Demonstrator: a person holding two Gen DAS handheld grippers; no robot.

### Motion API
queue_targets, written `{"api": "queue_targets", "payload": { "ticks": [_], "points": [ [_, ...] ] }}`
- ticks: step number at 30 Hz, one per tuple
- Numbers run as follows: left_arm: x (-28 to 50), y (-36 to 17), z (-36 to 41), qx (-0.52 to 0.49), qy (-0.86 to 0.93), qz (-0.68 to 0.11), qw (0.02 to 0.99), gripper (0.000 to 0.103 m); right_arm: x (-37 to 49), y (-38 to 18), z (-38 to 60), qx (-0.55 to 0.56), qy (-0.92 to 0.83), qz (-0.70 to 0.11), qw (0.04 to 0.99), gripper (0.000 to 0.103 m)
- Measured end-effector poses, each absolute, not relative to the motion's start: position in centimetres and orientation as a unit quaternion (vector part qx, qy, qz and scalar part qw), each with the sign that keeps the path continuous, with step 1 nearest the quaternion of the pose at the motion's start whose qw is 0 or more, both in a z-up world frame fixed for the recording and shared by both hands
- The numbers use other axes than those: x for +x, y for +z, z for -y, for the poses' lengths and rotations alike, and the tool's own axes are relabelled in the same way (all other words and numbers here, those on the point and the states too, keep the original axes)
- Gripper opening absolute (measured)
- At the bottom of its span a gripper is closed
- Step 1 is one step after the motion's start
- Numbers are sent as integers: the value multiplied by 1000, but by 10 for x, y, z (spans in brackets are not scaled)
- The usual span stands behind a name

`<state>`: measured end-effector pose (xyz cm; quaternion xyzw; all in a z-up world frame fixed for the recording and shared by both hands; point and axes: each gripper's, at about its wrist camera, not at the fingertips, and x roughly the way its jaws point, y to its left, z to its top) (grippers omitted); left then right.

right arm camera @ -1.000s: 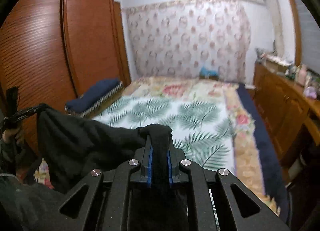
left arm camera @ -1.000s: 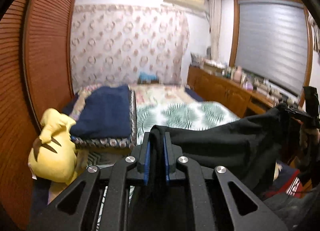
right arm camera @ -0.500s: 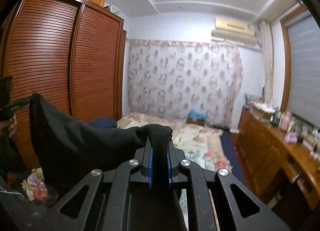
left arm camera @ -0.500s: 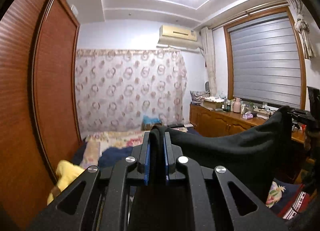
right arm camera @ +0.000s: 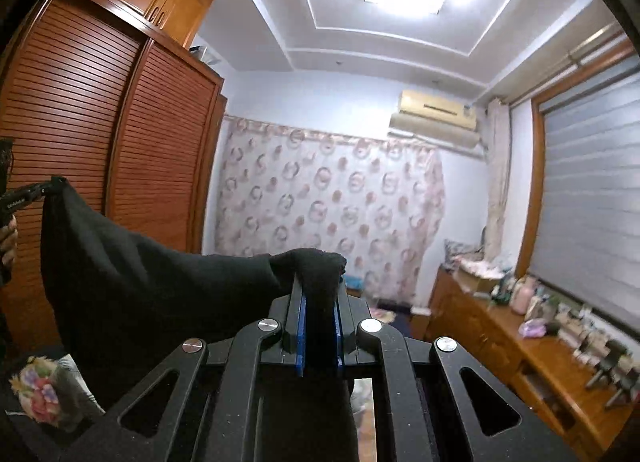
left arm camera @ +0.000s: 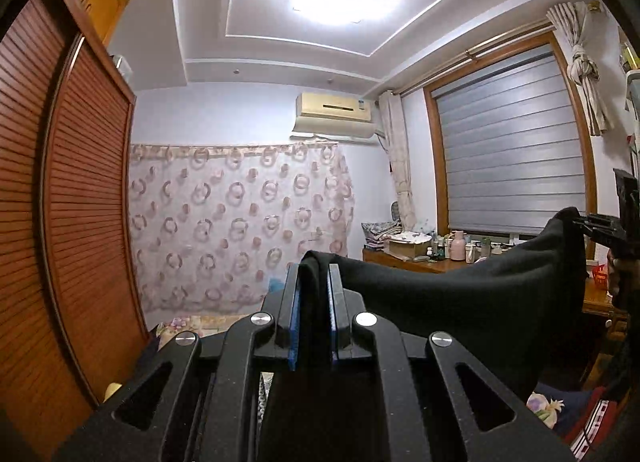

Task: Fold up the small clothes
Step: 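Lift the black shirt with both tools and fold it over in half, then lay the folded shirt down and open both tools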

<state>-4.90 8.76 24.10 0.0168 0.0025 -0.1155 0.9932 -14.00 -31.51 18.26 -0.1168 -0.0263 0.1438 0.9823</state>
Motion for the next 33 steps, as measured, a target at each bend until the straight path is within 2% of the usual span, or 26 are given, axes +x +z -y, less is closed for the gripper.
{"api": "queue_targets", "payload": {
  "ticks": [6,15,21,33],
  "points": [
    [20,210,-64,42,-115,-33,992,12,-67,150,275,-151,111,-21,982,10],
    [178,106,-38,46,-113,-165,979,12,85,48,227,-156,112,-139,972,10],
    [248,66,-25,48,-99,-233,966,12,176,7,204,-144,113,-205,962,10],
    [323,20,-7,57,-90,-302,947,12,297,18,204,-117,129,-276,945,10]
  ]
}}
